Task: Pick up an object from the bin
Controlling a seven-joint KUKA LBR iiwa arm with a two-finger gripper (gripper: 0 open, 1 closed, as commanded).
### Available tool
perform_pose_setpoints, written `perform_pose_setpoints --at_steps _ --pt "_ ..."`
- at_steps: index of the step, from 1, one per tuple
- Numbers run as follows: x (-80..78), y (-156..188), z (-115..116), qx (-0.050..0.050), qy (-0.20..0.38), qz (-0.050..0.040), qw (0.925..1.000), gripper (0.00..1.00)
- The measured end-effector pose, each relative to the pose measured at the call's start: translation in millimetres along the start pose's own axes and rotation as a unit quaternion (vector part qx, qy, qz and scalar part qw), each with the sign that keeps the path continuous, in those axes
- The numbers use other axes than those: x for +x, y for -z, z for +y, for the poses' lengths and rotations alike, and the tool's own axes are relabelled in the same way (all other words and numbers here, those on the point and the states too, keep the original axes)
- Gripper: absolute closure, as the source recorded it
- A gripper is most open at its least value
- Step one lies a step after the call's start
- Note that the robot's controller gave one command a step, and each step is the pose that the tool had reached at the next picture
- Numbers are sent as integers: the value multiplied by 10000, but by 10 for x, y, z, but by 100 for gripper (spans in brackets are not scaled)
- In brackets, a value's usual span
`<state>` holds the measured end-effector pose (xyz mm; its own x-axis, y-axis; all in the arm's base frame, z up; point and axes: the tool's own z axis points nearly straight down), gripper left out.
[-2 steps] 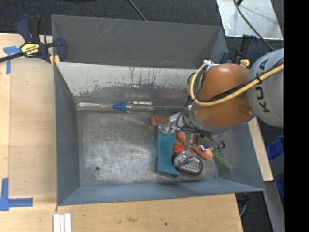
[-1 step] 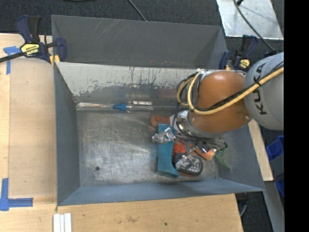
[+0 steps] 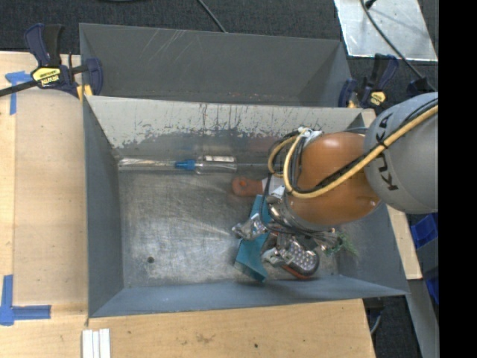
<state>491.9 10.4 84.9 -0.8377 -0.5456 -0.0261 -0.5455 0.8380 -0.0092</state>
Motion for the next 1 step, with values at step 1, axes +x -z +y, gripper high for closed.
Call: perform_pose_setpoints --at_steps 1 --pt "0 0 0 -1 -3 0 10000 100"
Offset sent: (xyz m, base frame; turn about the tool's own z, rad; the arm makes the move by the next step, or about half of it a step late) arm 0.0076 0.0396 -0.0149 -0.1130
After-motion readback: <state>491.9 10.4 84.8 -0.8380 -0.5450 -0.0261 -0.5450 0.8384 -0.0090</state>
